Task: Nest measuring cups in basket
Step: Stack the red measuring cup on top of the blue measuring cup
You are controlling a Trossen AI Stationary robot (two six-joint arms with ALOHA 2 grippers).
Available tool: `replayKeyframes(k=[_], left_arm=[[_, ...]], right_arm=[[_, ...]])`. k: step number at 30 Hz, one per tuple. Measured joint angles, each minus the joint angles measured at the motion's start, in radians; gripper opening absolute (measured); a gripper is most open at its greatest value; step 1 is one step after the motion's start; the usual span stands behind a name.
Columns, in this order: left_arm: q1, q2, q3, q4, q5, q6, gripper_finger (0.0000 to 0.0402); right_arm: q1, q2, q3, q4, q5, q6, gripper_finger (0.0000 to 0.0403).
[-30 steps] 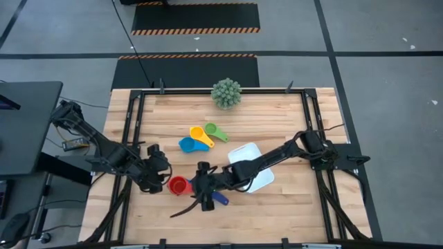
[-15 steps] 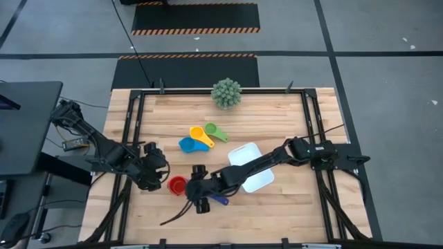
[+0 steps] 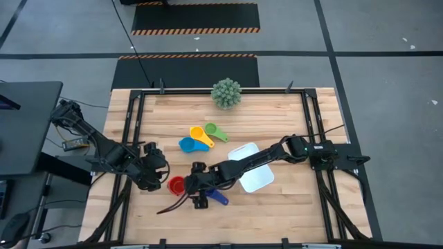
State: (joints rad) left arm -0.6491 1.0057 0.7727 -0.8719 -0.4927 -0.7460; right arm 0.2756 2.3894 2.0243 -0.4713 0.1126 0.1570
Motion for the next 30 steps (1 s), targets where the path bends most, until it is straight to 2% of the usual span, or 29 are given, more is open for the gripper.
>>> replayKeyframes(k=[5, 11, 17, 23, 30], left_arm=[[0.0, 0.0, 0.0, 0.0, 0.0, 0.001, 0.0182], [0.0, 0.0, 0.0, -0.001, 0.0, 0.001, 0.0182], [0.0, 0.0, 0.0, -0.001, 0.0, -0.001, 0.0182], [0.0, 0.0, 0.0, -0.001, 0.0, 0.0, 0.0182], [0.0, 0.0, 0.0, -0.001, 0.0, 0.0, 0.0182]], right_arm=[[-0.003, 0.0, -0.025, -0.001, 0.033, -0.01, 0.0344], [-0.024, 0.0, -0.09, 0.038, 0.032, 0.008, 0.0332], [-0.039, -0.001, -0.098, 0.042, 0.031, -0.003, 0.0315], [-0.04, -0.004, -0.098, 0.05, 0.021, -0.043, 0.0278], [-0.04, -0.004, -0.098, 0.034, -0.053, -0.064, 0.0218]])
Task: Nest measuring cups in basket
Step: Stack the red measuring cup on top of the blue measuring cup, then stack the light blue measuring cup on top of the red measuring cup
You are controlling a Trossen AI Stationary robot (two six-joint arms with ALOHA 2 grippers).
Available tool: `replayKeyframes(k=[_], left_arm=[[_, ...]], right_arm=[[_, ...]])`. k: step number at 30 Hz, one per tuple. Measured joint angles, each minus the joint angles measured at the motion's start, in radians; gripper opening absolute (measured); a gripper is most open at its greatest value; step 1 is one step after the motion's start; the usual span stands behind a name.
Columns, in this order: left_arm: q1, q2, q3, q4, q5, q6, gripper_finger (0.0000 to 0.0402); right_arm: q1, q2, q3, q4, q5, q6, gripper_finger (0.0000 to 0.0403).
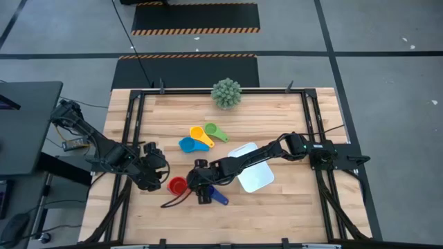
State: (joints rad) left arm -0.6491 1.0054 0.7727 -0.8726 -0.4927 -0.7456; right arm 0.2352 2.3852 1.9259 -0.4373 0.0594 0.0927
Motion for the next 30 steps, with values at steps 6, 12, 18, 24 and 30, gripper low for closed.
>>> replayKeyframes(k=[6, 12, 18, 24, 30], left_arm=[[0.0, 0.0, 0.0, 0.0, 0.0, -0.001, 0.0182], [0.0, 0.0, 0.0, 0.001, 0.017, -0.003, 0.0182], [-0.001, 0.0, 0.0, 0.003, 0.02, -0.006, 0.0182], [-0.001, 0.0, 0.0, 0.004, 0.02, -0.006, 0.0182], [0.0, 0.0, 0.0, 0.004, 0.019, -0.003, 0.0182]], right_arm=[[0.0, -0.013, 0.008, -0.026, 0.0, -0.019, 0.0168], [0.0, -0.015, 0.05, -0.069, -0.003, -0.038, 0.0171], [0.0, -0.016, 0.05, -0.083, -0.003, -0.016, 0.0234], [-0.001, -0.024, 0.05, -0.097, -0.003, -0.007, 0.0286], [-0.001, -0.071, 0.051, -0.119, -0.005, -0.009, 0.0308]])
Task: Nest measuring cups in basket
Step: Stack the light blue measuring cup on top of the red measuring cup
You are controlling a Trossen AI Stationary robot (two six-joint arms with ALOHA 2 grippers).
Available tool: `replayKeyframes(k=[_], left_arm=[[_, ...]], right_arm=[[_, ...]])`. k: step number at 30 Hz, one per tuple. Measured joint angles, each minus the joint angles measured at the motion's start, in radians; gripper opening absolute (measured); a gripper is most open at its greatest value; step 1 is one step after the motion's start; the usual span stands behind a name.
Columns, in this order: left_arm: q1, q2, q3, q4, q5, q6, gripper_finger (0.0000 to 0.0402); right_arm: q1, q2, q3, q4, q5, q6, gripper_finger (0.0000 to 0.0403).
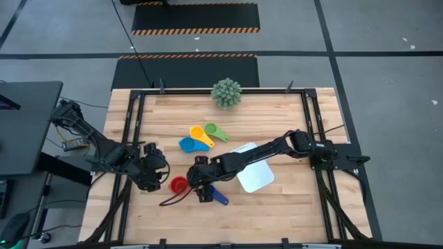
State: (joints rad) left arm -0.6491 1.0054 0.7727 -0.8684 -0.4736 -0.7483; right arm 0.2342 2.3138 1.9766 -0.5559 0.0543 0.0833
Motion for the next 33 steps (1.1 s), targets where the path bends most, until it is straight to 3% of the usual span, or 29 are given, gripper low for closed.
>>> replayKeyframes(k=[4, 9, 14, 27, 33], left_arm=[[-0.001, 0.0, 0.0, 0.001, -0.005, 0.011, 0.0182], [-0.044, 0.0, -0.057, 0.046, -0.132, 0.043, 0.0182], [-0.083, 0.0, -0.114, 0.061, -0.151, -0.003, 0.0182], [-0.175, -0.001, -0.13, 0.027, -0.308, 0.001, 0.0182], [-0.148, -0.024, -0.205, 0.031, -0.37, 0.072, 0.0182]], right_arm=[[0.001, -0.039, 0.0, -0.052, 0.008, -0.014, 0.0309], [-0.017, -0.047, -0.003, -0.11, 0.064, -0.052, 0.0309], [-0.069, -0.044, -0.054, -0.121, 0.09, -0.053, 0.0309], [-0.16, -0.044, -0.086, -0.046, 0.063, -0.094, 0.0309], [-0.167, -0.062, -0.086, -0.03, 0.186, -0.175, 0.0309]])
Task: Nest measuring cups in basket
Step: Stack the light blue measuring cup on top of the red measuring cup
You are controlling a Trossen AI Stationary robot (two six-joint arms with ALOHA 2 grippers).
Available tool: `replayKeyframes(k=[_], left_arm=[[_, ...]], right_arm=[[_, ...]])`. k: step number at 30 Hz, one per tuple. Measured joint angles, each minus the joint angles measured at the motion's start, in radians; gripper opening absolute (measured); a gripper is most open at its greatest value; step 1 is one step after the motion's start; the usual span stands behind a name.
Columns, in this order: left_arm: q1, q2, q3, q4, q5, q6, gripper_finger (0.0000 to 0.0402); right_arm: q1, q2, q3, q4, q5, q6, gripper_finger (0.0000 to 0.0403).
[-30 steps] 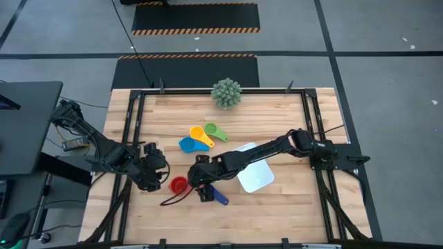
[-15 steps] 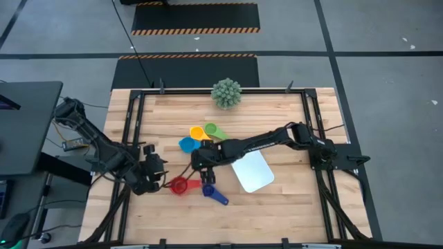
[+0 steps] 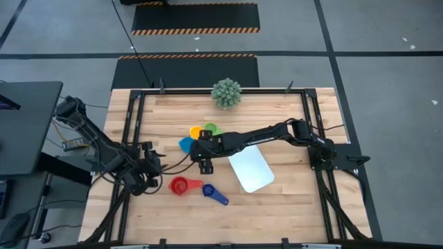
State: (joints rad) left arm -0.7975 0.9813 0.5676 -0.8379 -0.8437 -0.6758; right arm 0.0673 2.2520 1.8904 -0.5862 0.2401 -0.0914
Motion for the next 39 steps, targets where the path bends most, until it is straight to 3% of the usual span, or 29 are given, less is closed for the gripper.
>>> replayKeyframes(k=[10, 19, 25, 32, 39], left_arm=[[0.109, -0.087, -0.014, 0.115, -0.017, 0.139, 0.0182], [0.183, -0.094, -0.087, 0.3, 0.067, 0.271, 0.0182], [0.203, -0.094, -0.105, 0.309, 0.062, 0.276, 0.0182], [0.203, -0.094, -0.105, 0.317, 0.089, 0.269, 0.0182], [0.203, -0.094, -0.105, 0.318, 0.09, 0.269, 0.0182]], right_arm=[[-0.032, 0.002, 0.0, -0.001, -0.02, 0.027, 0.0309], [-0.051, 0.005, -0.075, 0.059, -0.025, 0.061, 0.0309], [-0.063, 0.005, -0.127, 0.153, 0.051, 0.007, 0.0309], [-0.093, 0.005, -0.148, 0.189, -0.032, 0.02, 0.0303], [-0.1, 0.005, -0.197, 0.24, -0.166, 0.065, 0.0263]])
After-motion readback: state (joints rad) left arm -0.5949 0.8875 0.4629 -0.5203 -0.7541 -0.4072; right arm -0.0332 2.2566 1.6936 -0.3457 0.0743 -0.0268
